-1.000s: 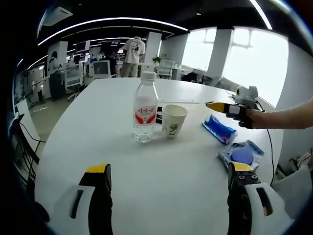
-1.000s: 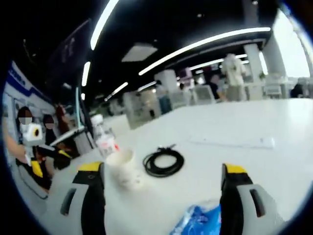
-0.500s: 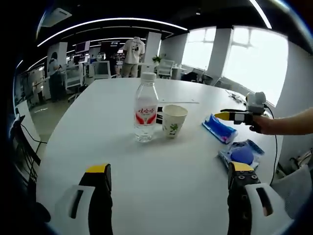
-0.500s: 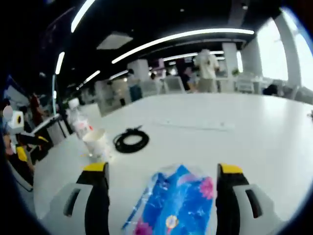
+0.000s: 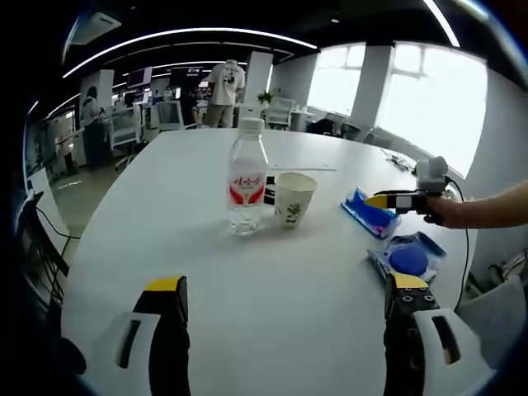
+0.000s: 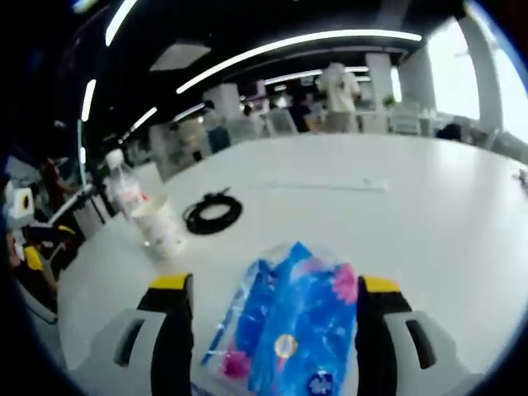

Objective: Arrange the tabletop items into an orderly group along one side of the table until the central work area is clear of visible clutter.

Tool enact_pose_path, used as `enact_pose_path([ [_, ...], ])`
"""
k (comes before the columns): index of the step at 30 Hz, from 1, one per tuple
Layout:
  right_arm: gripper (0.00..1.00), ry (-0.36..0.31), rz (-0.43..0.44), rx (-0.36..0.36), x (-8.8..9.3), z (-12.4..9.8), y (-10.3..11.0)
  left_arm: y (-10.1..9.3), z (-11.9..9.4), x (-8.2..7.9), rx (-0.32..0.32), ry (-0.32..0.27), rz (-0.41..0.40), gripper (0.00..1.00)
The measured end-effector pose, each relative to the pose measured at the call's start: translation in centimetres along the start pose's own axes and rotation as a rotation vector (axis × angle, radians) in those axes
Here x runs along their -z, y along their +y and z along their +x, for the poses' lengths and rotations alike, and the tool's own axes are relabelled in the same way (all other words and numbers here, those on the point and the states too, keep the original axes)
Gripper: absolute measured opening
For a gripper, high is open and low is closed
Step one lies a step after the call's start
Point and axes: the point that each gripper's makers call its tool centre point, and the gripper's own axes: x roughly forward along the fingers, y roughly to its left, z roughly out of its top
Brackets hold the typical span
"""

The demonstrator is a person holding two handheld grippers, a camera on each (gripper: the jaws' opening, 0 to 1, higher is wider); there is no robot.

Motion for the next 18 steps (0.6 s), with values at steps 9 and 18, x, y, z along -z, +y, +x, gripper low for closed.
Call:
enact_pose_path([
  [9,0.58,0.078,-0.022,-0.010,2.0,-0.1,-0.2,-1.8,0.2,0.5,0.082,0.023,0.046,1.00],
  [18,0.39,0.128,-0.079,-0.017,3.3,0.0,-0.4,-2.6,-0.3,-0.7,0.124,0.016,0.122,1.00],
])
